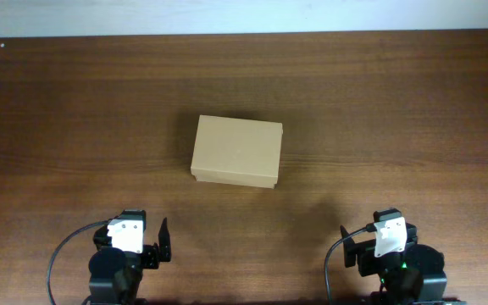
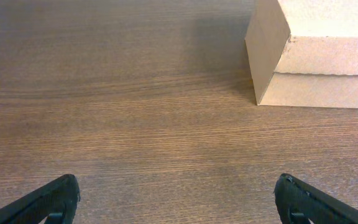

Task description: Pack container

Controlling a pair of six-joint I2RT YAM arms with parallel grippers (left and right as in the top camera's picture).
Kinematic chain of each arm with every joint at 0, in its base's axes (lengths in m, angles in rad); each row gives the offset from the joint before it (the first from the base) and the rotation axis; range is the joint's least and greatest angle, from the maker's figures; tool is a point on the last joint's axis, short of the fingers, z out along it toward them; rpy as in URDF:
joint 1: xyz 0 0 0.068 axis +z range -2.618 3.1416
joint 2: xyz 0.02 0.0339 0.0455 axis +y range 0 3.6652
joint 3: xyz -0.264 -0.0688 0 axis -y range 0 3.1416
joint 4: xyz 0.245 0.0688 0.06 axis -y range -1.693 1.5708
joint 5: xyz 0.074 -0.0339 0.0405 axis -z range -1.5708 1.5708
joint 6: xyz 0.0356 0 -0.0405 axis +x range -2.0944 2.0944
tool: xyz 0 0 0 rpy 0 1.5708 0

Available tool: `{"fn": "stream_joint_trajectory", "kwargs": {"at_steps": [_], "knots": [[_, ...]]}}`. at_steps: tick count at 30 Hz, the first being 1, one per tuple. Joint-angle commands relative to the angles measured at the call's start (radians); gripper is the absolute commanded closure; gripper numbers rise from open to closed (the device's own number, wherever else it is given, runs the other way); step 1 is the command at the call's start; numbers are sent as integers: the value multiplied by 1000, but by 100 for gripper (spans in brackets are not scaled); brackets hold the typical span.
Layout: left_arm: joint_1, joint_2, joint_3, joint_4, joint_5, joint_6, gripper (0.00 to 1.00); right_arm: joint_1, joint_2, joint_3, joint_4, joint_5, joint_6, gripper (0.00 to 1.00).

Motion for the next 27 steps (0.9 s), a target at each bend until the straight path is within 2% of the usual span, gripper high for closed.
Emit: {"fn": "stream_joint_trajectory", "kwargs": {"at_steps": [1,6,27], "knots": [[6,-9,-8,2,-6,19,0,-23,-14,-37,5,-19,11,1],[6,-9,-8,2,-6,19,0,-23,-14,-100,21,-18,11,1],[6,-9,-8,2,-6,19,0,-23,-14,-100,24,-18,11,1]]}}
